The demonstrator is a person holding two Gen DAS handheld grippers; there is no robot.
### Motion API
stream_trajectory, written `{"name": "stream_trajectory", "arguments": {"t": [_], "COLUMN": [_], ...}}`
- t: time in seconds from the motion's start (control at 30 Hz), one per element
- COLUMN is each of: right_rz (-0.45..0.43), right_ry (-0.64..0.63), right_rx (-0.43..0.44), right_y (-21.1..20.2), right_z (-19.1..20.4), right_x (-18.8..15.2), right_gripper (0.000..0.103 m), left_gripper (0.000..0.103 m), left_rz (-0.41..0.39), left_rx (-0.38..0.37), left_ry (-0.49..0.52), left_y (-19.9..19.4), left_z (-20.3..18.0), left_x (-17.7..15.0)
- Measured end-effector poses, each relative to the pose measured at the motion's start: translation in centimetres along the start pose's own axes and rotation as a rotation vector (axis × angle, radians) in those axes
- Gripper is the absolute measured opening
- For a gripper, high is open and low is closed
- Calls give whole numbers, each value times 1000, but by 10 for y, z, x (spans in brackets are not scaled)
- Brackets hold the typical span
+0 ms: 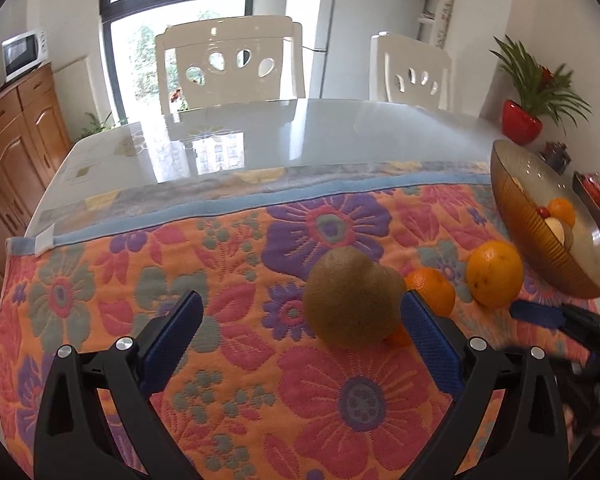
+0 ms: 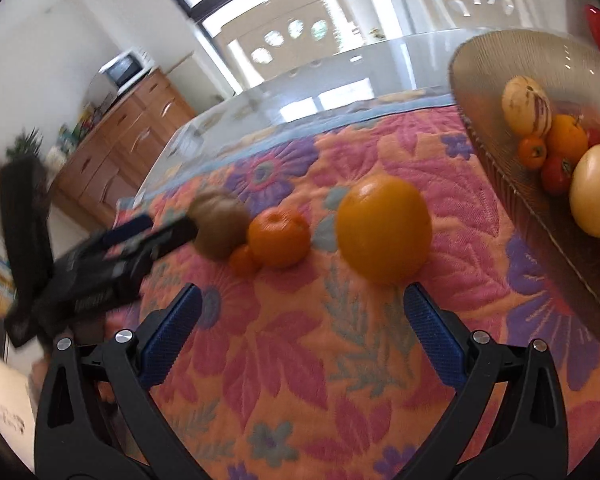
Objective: Organize fruits
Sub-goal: 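Withdraw both open tools from the bowl back over the fruit, then grasp the large orange with the right tool while the left tool grasps the kiwi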
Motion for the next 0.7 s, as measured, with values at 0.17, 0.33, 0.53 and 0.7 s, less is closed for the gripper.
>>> {"name": "stream_trajectory", "arguments": {"t": [0.17, 0.33, 0.53, 0.7], "right_rz": [-73, -124, -112, -119], "right_ry": [64, 91, 41, 82], "right_rx": [-43, -29, -46, 18], "right_y": [6, 11, 19, 14], "right_z": [-14, -24, -21, -28], "right_x": [11, 21, 27, 29], "right_gripper": [100, 100, 100, 100], "left_gripper": [98, 98, 98, 98], "left_rz": [19, 41, 21, 22], "left_rx": [-69, -48, -137, -121], "left_ry": [1, 35, -76, -61], "left_y": [13, 30, 36, 35], "left_z": [-6, -14, -4, -7], "left_x": [-6, -7, -13, -14]}}
Point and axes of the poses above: each gripper's, at about its wrist camera, not at the fingertips, and y roughly the way its jaws point, z to its left, x to its top, the point moved 5 cm from there along y, roughly the way its jaws point, and after that the axes turned 14 degrees about y, right-handed, at the moved point
